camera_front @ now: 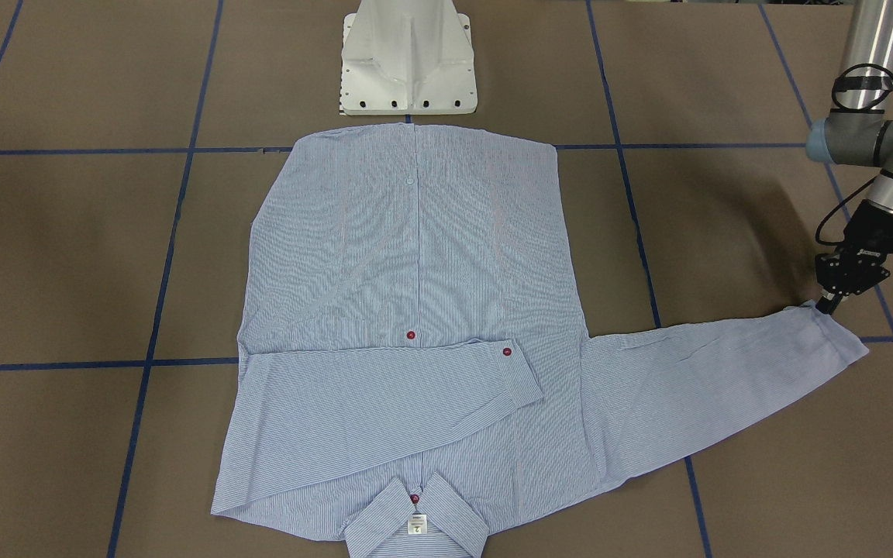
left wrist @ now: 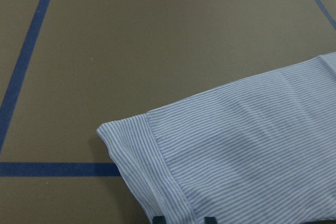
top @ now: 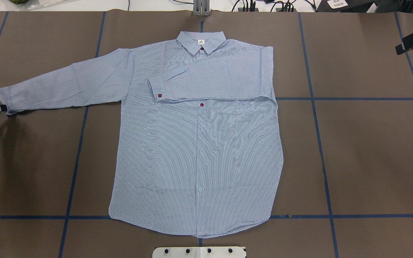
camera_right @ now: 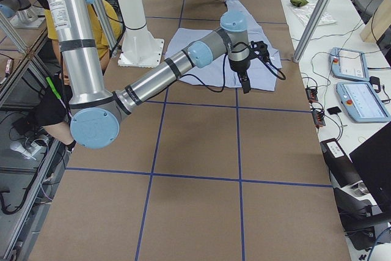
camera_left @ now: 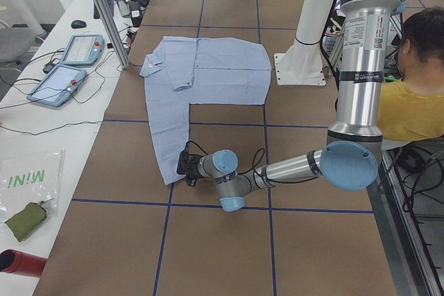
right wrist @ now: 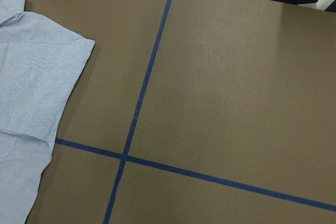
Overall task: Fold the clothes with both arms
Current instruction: 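Grasp the cuff of the sleeve nearest the left gripper, then carry the sleeve across the shirt front with the left gripper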
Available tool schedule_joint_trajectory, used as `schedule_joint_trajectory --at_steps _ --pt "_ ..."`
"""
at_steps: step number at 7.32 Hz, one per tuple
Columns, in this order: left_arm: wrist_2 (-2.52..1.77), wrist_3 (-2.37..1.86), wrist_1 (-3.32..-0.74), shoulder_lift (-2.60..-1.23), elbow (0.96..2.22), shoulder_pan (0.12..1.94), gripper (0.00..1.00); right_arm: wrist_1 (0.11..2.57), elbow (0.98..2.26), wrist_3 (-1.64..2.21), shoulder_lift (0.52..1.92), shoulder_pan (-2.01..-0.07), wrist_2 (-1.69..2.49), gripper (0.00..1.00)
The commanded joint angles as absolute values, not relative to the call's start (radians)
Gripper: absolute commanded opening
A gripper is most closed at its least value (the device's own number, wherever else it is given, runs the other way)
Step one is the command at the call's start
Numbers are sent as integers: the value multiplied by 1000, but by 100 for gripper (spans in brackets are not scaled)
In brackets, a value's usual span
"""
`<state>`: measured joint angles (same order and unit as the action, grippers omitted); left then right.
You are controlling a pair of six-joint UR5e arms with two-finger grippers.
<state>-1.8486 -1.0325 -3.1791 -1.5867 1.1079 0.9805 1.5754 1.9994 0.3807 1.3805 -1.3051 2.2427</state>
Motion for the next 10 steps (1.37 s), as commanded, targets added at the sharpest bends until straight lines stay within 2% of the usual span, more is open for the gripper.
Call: schedule_joint_trajectory --at_steps 1,3,5,7,8,10 --pt "-1914 -973 -3189 -1572 1176 983 0 1575 2006 390 1382 -1305 2243 100" --pt "-1954 -968 -3185 -1586 1316 991 0 1575 2023 396 1397 -1304 2244 100" --pt "-2041 -982 -3146 -1694 1338 982 0 1572 2023 396 1397 -1304 2244 100" --pt "-2065 -1085 -3062 -1887 1345 948 0 1571 2023 397 1404 -1304 2244 100" --pt "-2065 -1141 -2998 -1998 1338 877 0 1571 2020 396 1404 -1304 2244 100" --pt "-2051 -1207 -2723 -2223 1339 806 0 1571 2020 397 1405 -1304 2244 100"
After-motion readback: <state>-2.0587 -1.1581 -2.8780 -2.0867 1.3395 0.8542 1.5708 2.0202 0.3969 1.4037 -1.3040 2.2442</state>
